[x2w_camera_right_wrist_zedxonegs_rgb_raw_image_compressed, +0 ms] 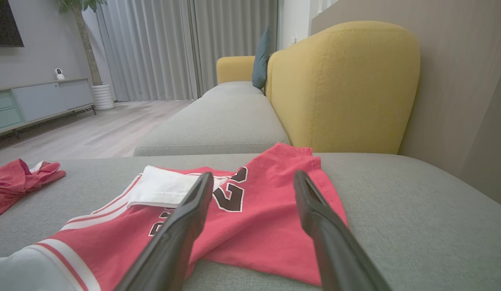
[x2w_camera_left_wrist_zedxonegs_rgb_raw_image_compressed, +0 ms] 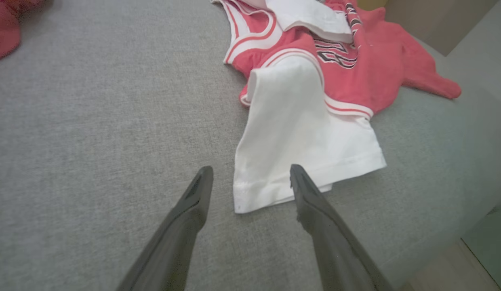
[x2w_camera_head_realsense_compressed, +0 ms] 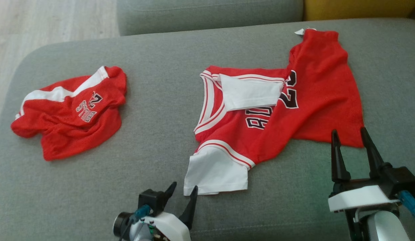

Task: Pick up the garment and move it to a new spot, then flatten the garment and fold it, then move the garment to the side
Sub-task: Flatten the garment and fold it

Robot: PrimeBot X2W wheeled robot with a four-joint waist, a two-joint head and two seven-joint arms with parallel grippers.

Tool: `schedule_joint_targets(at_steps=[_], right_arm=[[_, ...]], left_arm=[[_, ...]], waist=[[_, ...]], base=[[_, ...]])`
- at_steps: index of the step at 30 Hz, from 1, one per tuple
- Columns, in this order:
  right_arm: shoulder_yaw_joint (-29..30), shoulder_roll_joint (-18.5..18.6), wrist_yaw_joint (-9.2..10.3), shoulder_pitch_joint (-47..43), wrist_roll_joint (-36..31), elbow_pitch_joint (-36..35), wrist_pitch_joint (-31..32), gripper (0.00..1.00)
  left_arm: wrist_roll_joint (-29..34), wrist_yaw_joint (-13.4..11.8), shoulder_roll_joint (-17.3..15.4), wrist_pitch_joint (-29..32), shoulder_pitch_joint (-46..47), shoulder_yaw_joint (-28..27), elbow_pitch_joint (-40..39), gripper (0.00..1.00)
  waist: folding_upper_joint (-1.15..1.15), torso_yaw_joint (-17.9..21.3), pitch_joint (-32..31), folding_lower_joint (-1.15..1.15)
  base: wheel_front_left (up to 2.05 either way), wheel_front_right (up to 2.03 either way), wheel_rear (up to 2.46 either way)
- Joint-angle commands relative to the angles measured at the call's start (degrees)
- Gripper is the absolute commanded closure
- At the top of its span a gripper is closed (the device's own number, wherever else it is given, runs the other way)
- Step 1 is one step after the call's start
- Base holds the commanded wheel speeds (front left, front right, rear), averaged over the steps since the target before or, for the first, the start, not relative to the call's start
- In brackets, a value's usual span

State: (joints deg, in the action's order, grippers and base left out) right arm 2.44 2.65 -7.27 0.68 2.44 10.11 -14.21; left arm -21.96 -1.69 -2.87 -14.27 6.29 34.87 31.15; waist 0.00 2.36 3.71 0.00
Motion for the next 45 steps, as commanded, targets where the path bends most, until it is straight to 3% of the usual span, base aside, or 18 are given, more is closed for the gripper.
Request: schedule_joint_targets(at_steps=[1, 16, 18, 25, 30, 36, 45], right_arm=[[-1.4, 0.2, -0.22, 3.0, -0.3, -1.8, -0.7, 0.0], [-0.6, 0.2, -0.22, 4.0, -0.2, -2.5, -0.7, 0.0], [0.0, 0.2, -0.22, 4.1, -0.2, -2.3, -0.8, 0.0], [4.8, 0.2, -0.22, 5.0, -0.1, 1.3, 1.8, 0.0], [8.0, 0.2, -0.22, 6.3, 1.0, 4.9, 4.3, 0.0], [12.9, 0.2, -0.22, 8.9, 3.2, 11.4, 6.6, 0.0], [18.5, 0.2, -0.22, 14.5, 6.1, 23.6, 8.6, 0.0]], left_arm=[[-0.7, -0.7, 0.0, -0.5, 2.9, -1.1, -0.5, 0.0], [-5.9, -0.2, 0.0, 1.3, 8.1, 3.5, 8.7, 0.0], [-6.4, 0.1, 0.0, 1.2, 8.6, 4.1, 9.1, 1.0], [-6.8, -1.8, 0.0, -0.6, 10.1, 1.0, 5.2, 1.0], [-3.1, -3.0, -0.4, -0.7, 8.2, -5.8, -7.2, 1.0], [1.2, -1.3, -0.2, -0.7, 4.3, -11.4, -17.6, 1.0], [3.3, 0.6, 0.0, -0.7, 2.6, -13.3, -20.8, 1.0]], waist=[[0.0, 0.6, 0.5, 0.0], [0.0, 3.0, 3.1, 0.0], [0.0, 2.9, 3.3, 0.0], [0.0, 0.7, 3.0, 0.0], [0.0, -1.2, 2.9, 0.0], [0.0, -2.6, 3.2, 0.0], [0.0, -3.7, 4.9, 0.0]], base=[[0.0, 0.0, 0.0], [0.0, 0.0, 0.0], [0.0, 0.0, 0.0], [0.0, 0.0, 0.0], [0.0, 0.0, 0.0], [0.0, 0.0, 0.0], [0.0, 0.0, 0.0]])
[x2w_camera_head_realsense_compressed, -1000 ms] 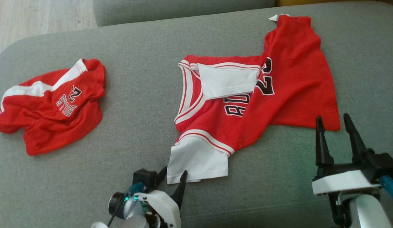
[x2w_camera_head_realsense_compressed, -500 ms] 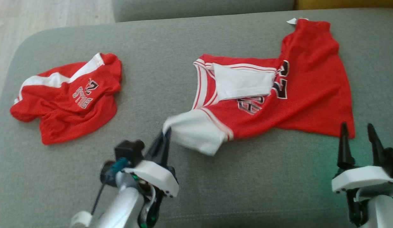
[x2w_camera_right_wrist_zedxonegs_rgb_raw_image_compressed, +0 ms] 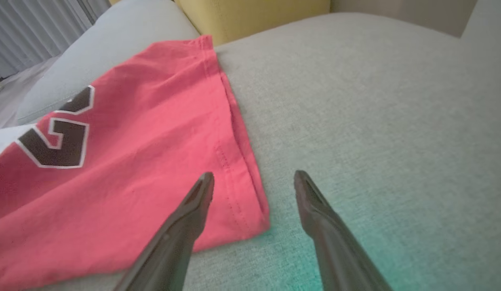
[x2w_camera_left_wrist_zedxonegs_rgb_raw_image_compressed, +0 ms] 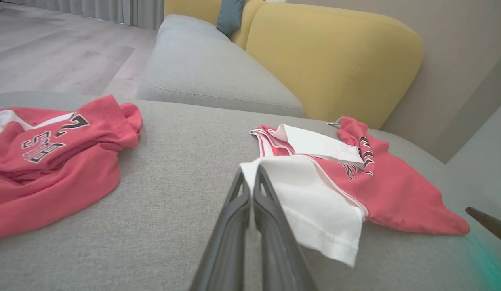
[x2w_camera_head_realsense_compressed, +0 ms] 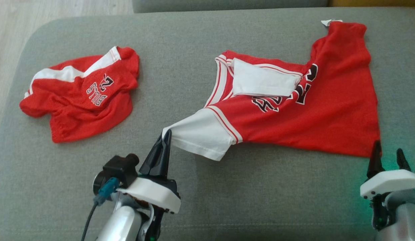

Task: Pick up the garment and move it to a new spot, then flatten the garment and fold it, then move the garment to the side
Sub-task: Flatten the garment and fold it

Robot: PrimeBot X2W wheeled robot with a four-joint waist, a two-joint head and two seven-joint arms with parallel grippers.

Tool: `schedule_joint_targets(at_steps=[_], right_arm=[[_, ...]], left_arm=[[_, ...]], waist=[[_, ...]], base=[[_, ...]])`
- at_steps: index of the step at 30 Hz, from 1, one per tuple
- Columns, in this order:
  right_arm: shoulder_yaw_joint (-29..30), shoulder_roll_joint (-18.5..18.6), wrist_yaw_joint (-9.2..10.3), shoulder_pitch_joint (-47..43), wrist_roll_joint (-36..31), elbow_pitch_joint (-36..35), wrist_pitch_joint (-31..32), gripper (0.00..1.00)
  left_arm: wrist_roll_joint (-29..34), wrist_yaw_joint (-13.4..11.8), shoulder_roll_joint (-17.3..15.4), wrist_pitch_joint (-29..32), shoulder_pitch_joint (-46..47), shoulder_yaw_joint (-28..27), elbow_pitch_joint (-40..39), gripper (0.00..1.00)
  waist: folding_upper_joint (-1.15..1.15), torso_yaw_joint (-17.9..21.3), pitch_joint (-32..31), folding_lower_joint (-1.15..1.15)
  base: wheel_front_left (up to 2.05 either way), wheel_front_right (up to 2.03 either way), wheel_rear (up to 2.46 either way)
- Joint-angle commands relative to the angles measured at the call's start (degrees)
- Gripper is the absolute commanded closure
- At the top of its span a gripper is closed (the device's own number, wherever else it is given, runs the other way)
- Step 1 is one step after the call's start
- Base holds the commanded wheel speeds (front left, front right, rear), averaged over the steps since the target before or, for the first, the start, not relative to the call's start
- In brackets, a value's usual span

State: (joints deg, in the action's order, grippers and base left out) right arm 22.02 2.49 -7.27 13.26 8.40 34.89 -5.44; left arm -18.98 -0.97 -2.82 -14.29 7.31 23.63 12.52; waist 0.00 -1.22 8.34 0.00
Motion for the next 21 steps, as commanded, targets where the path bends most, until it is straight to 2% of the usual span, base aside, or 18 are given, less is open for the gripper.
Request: schedule_joint_targets(at_steps=[1, 11, 12, 13, 18, 21], right_arm=[[-0.7, 0.4, -0.22, 2.5, 0.2, 0.0, -0.2, 0.0], [-1.2, 0.4, -0.22, 6.2, 2.1, 9.5, -1.1, 0.0], [-1.5, 0.4, -0.22, 6.5, 2.5, 9.9, -1.6, 0.8], [-1.8, 0.4, -0.22, 6.8, 2.6, 10.1, -2.1, 1.0], [-5.3, 0.4, -0.22, 7.8, 4.8, 9.2, -3.4, 1.0], [-9.9, 0.4, -0.22, 8.3, 6.7, 6.1, -3.4, 1.0]], left_arm=[[0.3, 0.0, -0.1, -0.7, 1.5, -2.0, -2.3, 1.0], [0.2, -0.3, -0.1, -0.7, 1.8, -2.0, -2.6, 1.0], [0.1, -0.3, -0.1, -0.7, 1.8, -2.0, -2.5, 1.0], [0.1, -0.3, -0.1, -0.7, 1.8, -2.0, -2.5, 1.0], [-0.2, -0.6, -0.1, -0.7, 1.7, -2.5, -2.5, 1.0], [-1.1, -0.6, -0.1, -0.7, 1.9, -3.5, -3.4, 1.0]], waist=[[0.0, -0.2, 0.4, 0.0], [0.0, -0.8, 1.3, 0.0], [0.0, -0.8, 1.2, 0.0], [0.0, -0.7, 1.1, 0.0], [0.0, -0.4, 0.0, 0.0], [0.0, 0.2, -1.1, 0.0]], base=[[0.0, 0.0, 0.0], [0.0, 0.0, 0.0], [0.0, 0.0, 0.0], [0.0, 0.0, 0.0], [0.0, 0.0, 0.0], [0.0, 0.0, 0.0]])
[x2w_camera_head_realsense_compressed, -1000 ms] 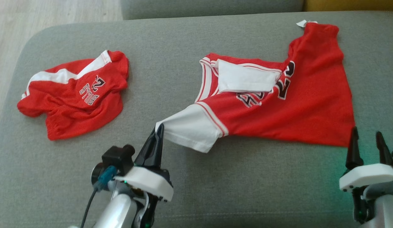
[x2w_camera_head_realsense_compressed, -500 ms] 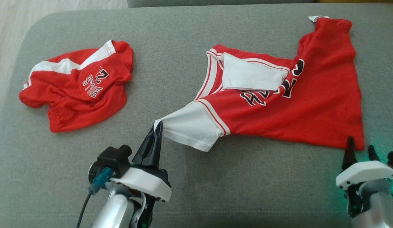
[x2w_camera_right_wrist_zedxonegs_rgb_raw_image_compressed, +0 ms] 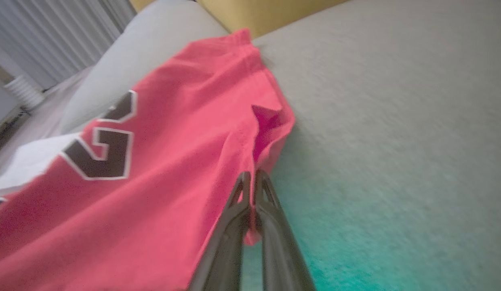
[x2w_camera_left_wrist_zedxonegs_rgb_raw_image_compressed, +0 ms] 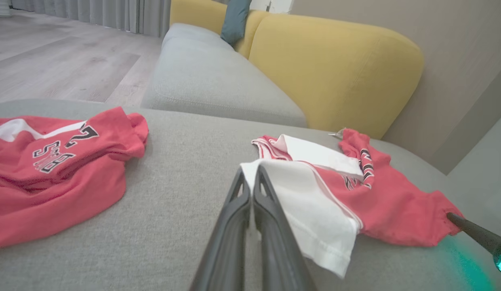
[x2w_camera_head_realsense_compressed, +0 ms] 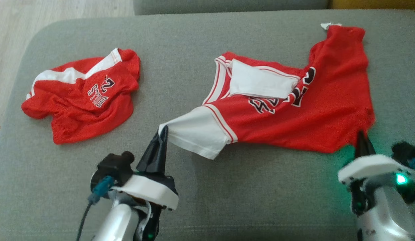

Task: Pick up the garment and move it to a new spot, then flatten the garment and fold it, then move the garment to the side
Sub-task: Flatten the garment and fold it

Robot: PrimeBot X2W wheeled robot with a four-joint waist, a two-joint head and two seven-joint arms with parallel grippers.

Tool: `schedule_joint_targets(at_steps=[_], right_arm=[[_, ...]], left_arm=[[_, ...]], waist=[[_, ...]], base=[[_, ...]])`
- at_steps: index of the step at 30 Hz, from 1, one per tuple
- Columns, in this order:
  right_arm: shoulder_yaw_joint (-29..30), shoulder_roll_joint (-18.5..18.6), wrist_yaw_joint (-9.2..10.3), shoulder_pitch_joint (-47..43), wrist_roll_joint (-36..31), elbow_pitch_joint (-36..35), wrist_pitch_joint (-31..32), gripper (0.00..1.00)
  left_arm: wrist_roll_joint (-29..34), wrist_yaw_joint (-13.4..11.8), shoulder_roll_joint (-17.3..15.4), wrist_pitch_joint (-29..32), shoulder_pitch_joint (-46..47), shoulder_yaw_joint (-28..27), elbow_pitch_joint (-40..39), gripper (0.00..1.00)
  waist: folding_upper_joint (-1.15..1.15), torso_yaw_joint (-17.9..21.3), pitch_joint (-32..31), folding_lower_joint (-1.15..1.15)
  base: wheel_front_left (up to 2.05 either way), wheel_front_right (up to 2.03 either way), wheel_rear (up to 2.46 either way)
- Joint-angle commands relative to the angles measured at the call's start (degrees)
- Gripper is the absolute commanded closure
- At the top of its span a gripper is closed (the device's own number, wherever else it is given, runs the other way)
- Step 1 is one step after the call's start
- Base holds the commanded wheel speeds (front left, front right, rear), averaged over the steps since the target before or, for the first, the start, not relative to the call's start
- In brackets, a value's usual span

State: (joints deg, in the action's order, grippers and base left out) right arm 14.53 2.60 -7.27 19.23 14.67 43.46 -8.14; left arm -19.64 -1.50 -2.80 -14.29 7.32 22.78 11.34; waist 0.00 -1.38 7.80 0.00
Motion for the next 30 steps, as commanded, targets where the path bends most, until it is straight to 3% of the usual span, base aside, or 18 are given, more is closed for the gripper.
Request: schedule_joint_targets(at_steps=[1, 11, 20, 24, 30], right_arm=[[-3.7, 0.3, -0.22, 2.3, 1.0, -4.1, -0.4, 1.0], [-10.5, 2.3, -0.22, 5.1, 3.1, -27.5, 6.4, 1.0], [-11.3, 4.4, -0.22, 9.3, 4.8, -41.7, 11.7, 1.0], [-10.4, 4.1, -0.22, 9.1, 4.5, -47.5, 14.0, 1.0], [-6.9, 2.2, -0.22, 5.7, 2.0, -55.0, 18.6, 1.0]], left_arm=[[-0.8, 0.0, -0.1, -0.7, 2.1, -3.0, -2.6, 1.0], [-6.1, 1.7, -0.1, -0.7, 10.8, -7.3, -7.0, 1.0], [-8.6, 1.5, -0.3, 2.6, 20.8, -9.6, -13.3, 1.0], [-9.4, -0.3, -0.3, 5.3, 23.1, -10.5, -18.2, 1.0], [-8.4, -5.9, -1.0, 9.2, 21.9, -13.0, -25.4, 1.0]], waist=[[0.0, 0.5, -1.0, 0.0], [0.0, 2.8, -8.2, 0.0], [0.0, 3.5, -11.8, 0.0], [0.0, 3.9, -13.0, 0.0], [0.0, 5.2, -14.6, 0.0]], base=[[0.0, 0.0, 0.0], [0.0, 0.0, 0.0], [0.0, 0.0, 0.0], [0.0, 0.0, 0.0], [0.0, 0.0, 0.0]])
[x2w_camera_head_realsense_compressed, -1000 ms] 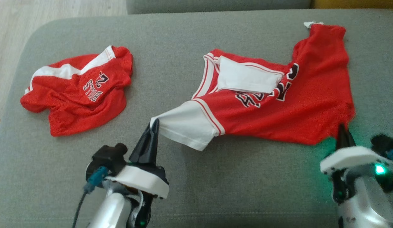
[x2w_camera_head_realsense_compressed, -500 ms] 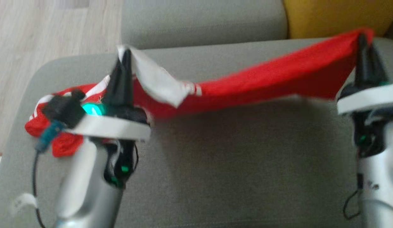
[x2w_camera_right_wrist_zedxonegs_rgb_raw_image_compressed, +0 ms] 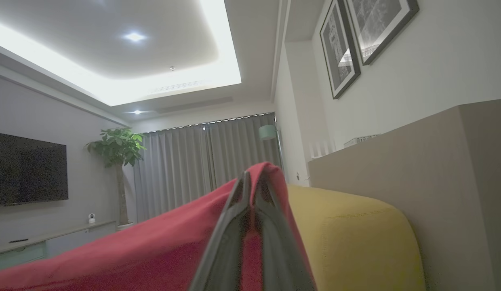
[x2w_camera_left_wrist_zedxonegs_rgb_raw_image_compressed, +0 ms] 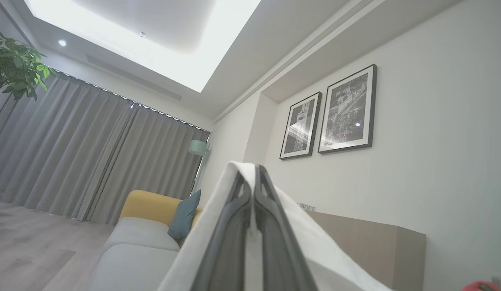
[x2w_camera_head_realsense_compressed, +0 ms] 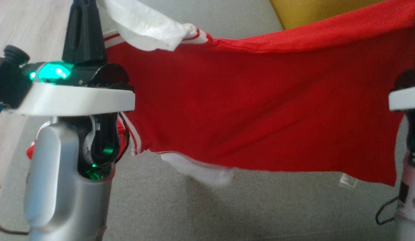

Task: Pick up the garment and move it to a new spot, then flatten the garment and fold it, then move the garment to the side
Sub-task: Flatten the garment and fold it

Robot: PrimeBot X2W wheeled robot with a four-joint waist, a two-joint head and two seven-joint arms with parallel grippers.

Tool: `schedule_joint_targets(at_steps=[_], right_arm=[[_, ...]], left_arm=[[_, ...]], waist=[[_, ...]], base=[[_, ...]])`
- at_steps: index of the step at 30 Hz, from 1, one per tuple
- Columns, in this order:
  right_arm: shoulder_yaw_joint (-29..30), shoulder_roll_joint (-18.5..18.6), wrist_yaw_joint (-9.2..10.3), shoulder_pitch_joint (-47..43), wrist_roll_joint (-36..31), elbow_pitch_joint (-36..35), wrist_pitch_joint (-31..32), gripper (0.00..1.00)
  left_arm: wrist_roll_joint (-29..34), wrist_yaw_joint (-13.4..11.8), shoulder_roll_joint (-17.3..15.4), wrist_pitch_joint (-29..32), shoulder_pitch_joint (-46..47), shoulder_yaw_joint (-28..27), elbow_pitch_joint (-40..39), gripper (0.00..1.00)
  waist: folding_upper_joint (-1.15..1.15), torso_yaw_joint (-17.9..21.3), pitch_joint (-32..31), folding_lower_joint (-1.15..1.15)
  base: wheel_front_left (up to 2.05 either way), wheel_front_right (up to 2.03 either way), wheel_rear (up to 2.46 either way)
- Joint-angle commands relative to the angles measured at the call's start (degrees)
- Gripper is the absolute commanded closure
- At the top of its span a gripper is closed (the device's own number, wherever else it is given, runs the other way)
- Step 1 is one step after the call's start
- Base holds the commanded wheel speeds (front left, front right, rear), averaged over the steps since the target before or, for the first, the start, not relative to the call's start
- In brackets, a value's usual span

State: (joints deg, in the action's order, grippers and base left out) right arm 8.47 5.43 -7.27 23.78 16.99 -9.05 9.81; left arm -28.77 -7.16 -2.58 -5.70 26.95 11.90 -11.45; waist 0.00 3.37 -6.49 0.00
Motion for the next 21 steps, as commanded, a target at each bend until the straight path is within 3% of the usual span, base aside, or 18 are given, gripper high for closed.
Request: schedule_joint_targets(at_steps=[1, 6, 11, 17, 21], right_arm=[[-0.2, -1.0, -0.22, 0.7, -0.8, -3.6, 1.4, 1.0], [1.8, -2.0, -0.22, 0.2, -2.3, -6.5, 5.5, 1.0], [1.3, -2.2, -0.22, 4.7, -2.7, -3.3, 8.4, 1.0], [-0.9, -0.1, -0.22, 21.0, -3.1, 7.9, 7.2, 1.0], [-1.6, 1.8, -0.22, 34.5, -3.6, 21.2, 2.2, 1.0]], left_arm=[[0.9, -0.7, -1.5, 1.5, 2.2, -2.2, -3.8, 1.0], [1.1, -1.6, -2.9, 6.1, 4.3, -2.0, -7.2, 1.0], [1.2, -0.4, -5.0, 10.5, 10.7, -1.4, -1.8, 1.0], [1.1, 2.5, -7.5, 13.5, 27.1, -2.0, 12.3, 1.0], [3.0, 5.0, -8.9, 10.7, 40.2, -2.0, 23.3, 1.0]], waist=[[0.0, 0.6, -0.3, 0.0], [0.0, 1.5, 0.6, 0.0], [0.0, 2.3, 4.6, 0.0], [0.0, 3.1, 17.1, 0.0], [0.0, 2.7, 23.8, 0.0]], base=[[0.0, 0.0, 0.0], [0.0, 0.0, 0.0], [0.0, 0.0, 0.0], [0.0, 0.0, 0.0], [0.0, 0.0, 0.0]])
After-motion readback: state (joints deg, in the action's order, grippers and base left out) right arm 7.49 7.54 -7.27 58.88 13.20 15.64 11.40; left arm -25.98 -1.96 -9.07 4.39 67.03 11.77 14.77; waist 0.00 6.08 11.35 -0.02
